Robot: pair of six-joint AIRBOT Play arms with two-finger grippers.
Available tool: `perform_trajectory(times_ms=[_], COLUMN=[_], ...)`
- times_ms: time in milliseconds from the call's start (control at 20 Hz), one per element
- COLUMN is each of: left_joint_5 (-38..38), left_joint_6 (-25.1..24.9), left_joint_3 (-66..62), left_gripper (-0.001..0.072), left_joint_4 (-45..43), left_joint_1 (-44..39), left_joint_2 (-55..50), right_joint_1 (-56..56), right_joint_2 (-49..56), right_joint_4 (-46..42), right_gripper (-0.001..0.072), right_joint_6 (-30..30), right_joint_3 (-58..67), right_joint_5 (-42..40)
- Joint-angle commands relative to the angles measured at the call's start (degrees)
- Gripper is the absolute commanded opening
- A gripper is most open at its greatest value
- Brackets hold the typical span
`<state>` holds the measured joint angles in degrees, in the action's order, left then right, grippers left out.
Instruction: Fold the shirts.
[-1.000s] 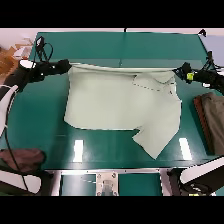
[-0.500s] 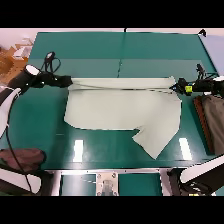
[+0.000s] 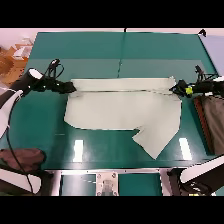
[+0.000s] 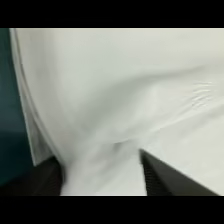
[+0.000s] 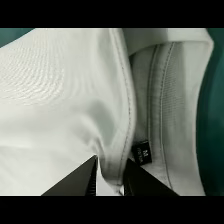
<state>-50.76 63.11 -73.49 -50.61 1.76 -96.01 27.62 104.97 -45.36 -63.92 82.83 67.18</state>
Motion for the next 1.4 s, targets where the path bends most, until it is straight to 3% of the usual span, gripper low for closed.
perform_trajectory(times_ms=[0,200,300,600,650,700,800,1050,1150,1350], left_joint_5=[-14.9,-36.4,-37.9,-24.5,-22.2,-20.1,-15.2,0.4,5.7,12.1], left_joint_6=[6.8,16.6,17.0,17.0,17.0,17.0,18.6,24.7,27.0,30.1], left_joint_3=[-4.2,-6.6,-0.3,27.9,31.1,33.9,37.5,41.8,42.1,42.8], left_gripper=[0.0553,0.0552,0.0533,0.0536,0.0537,0.0536,0.0536,0.0536,0.0536,0.0535], left_joint_4=[-2.4,-6.9,-6.9,-3.8,-3.8,-3.8,-3.6,-0.8,-0.9,-0.8], left_joint_1=[2.7,9.8,11.3,9.7,8.3,6.3,1.8,-9.4,-11.5,-13.8], left_joint_2=[0.2,1.1,5.5,27.5,29.7,31.2,32.0,32.0,31.9,31.9], right_joint_1=[1.9,6.0,8.2,16.6,17.5,17.8,17.6,14.3,12.5,9.9], right_joint_2=[-1.8,-10.4,-17.6,-41.2,-44.5,-47.2,-50.7,-51.5,-51.1,-50.8], right_joint_4=[-6.0,-12.2,-12.5,-22.4,-22.4,-22.4,-21.2,-8.6,-8.0,-7.7], right_gripper=[0.0233,0.0229,0.0228,0.0248,0.0321,0.0334,0.0335,0.0362,0.0403,0.0408], right_joint_6=[-6.3,-10.8,-11.4,-24.6,-25.0,-25.0,-25.0,-20.9,-20.9,-20.9], right_joint_3=[3.4,-3.0,-12.4,-42.2,-46.5,-50.1,-55.6,-66.5,-68.3,-68.5], right_joint_5=[7.5,13.3,12.5,9.6,9.2,8.7,6.9,-3.3,-6.2,-8.7])
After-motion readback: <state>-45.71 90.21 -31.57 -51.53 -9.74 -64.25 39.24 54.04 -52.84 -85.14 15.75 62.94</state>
